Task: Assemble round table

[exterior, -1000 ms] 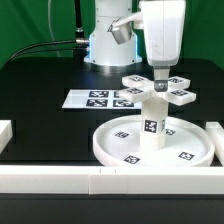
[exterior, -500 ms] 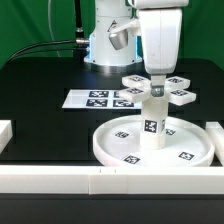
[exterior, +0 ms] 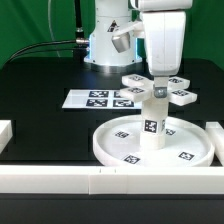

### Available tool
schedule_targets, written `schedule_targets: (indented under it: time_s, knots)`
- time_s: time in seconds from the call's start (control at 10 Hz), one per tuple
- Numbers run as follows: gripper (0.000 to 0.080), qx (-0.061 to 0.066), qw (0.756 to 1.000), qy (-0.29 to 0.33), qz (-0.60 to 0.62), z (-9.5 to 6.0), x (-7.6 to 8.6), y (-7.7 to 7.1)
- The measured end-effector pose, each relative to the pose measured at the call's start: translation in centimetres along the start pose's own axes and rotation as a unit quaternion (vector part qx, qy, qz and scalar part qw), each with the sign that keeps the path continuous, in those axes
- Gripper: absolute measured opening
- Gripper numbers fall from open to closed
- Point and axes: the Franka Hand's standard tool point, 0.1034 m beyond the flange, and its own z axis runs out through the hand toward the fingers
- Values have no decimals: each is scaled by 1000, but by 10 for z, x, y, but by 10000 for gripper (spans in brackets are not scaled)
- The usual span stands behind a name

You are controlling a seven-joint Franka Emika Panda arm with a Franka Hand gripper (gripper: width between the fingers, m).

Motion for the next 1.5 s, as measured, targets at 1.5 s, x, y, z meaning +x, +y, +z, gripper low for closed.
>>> schedule_targets:
  time_s: [1.5]
  knots:
    - [442,-7,904,12,428,0,-5,0]
